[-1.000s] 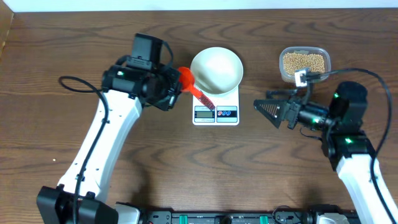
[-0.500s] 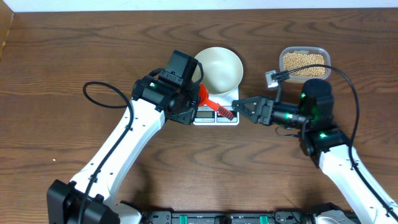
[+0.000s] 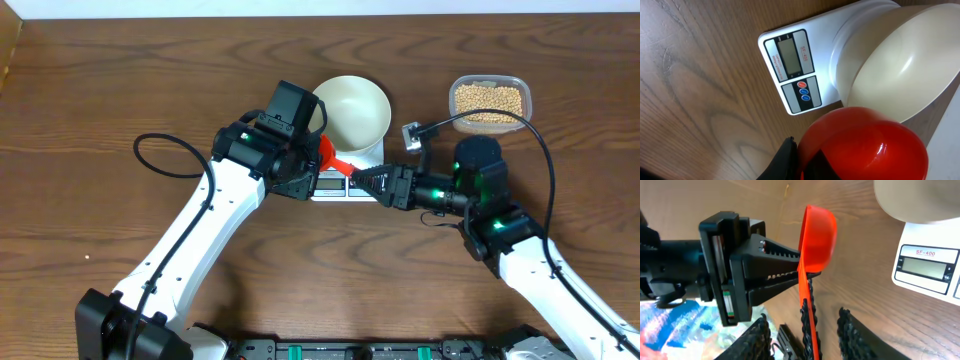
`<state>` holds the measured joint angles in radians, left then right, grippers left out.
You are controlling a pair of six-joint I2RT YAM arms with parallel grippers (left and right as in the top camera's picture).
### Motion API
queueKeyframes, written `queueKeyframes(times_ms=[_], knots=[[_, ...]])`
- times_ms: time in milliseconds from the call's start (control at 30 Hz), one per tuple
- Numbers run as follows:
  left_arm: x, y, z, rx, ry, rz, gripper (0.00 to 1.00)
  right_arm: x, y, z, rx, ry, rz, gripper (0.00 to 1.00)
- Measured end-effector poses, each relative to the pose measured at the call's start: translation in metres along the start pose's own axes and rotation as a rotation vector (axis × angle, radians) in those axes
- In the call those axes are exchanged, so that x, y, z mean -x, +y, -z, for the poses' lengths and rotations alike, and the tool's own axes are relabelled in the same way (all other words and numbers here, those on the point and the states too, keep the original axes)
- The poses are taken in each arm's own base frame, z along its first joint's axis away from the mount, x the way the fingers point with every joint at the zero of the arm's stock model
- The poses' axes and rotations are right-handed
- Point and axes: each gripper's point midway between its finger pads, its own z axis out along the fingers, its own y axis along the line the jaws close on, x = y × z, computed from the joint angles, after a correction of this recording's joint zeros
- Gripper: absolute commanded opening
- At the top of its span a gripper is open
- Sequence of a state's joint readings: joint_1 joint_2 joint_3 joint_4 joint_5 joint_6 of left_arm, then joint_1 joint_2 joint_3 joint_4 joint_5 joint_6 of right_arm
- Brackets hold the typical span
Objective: Scoop item into bowl and weigh 50g on scale
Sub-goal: 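Grasp the red scoop handle with the right gripper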
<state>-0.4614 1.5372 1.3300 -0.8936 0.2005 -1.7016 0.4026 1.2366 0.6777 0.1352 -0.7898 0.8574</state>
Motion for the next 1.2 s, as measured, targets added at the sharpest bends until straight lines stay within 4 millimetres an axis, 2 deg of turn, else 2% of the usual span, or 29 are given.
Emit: queueKeyframes(times_ms=[433,733,1200], knots=[[-0.0019,0.0006,0.0000,0.003,0.011,0.000,0.07,0.0009,-0.0048,-0.0052,-0.046,-0.033,-0.031,0.34],[-0.0016,0.0022,0.0000,0.010,0.010,0.001,0.07,0.0042,-0.0026,-0.0053,-0.040,-0.047,-0.033,0.23],[-0.0016,0.0022,0.0000,0.010,0.010,0.001,0.07,0.0024,-0.0012,-0.0061,-0.035,-0.040,-0.032,0.19]])
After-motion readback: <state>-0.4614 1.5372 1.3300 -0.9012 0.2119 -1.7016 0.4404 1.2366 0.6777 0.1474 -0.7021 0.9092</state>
